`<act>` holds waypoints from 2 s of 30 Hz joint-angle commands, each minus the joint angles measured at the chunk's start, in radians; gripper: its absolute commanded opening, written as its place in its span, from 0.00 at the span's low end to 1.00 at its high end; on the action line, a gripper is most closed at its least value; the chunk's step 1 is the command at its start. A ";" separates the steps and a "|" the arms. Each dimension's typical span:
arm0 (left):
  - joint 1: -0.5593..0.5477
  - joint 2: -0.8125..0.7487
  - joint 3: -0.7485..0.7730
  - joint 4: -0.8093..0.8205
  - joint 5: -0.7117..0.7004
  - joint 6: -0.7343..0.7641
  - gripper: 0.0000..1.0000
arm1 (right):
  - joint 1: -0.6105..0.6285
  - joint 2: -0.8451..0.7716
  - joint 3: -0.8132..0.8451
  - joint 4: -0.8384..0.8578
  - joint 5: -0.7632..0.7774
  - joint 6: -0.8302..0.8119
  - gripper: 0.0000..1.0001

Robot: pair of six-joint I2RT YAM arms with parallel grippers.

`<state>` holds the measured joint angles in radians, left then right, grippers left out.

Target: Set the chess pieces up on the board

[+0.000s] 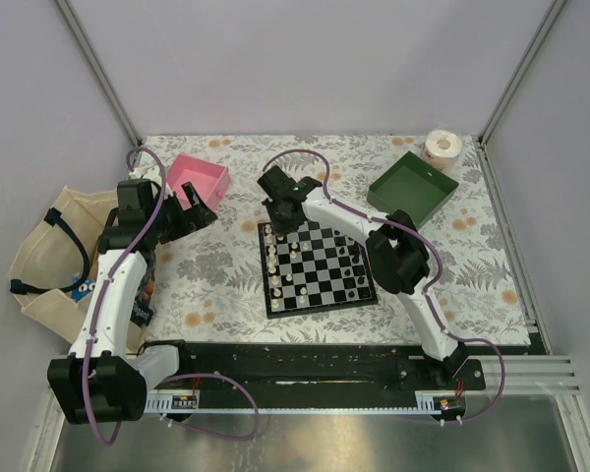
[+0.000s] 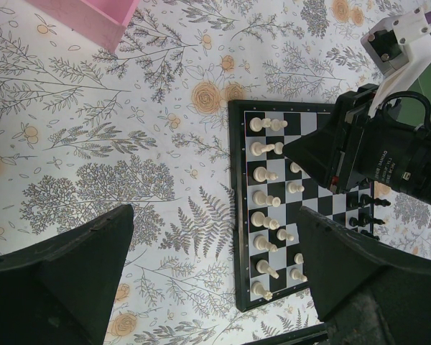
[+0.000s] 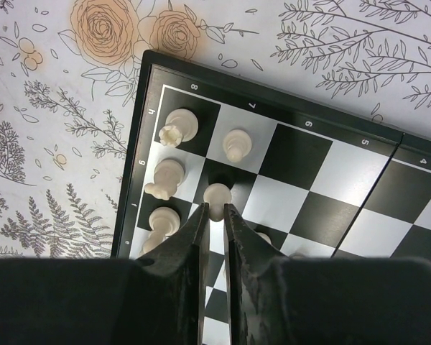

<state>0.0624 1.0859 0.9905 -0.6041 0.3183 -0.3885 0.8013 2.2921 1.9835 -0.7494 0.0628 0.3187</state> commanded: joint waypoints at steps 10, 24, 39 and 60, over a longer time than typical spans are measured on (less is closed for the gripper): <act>0.004 -0.011 0.008 0.030 0.016 0.011 0.99 | 0.004 -0.014 0.034 -0.019 0.014 -0.007 0.34; 0.004 -0.011 0.008 0.030 0.018 0.011 0.99 | -0.004 -0.204 -0.192 0.071 0.052 0.003 0.38; 0.005 -0.007 0.010 0.030 0.019 0.011 0.99 | -0.011 -0.148 -0.190 0.065 0.058 0.019 0.37; 0.004 -0.006 0.010 0.030 0.022 0.010 0.99 | -0.019 -0.141 -0.176 0.053 0.037 0.014 0.11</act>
<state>0.0624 1.0859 0.9905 -0.6041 0.3183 -0.3885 0.7891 2.1845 1.7744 -0.7017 0.0963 0.3260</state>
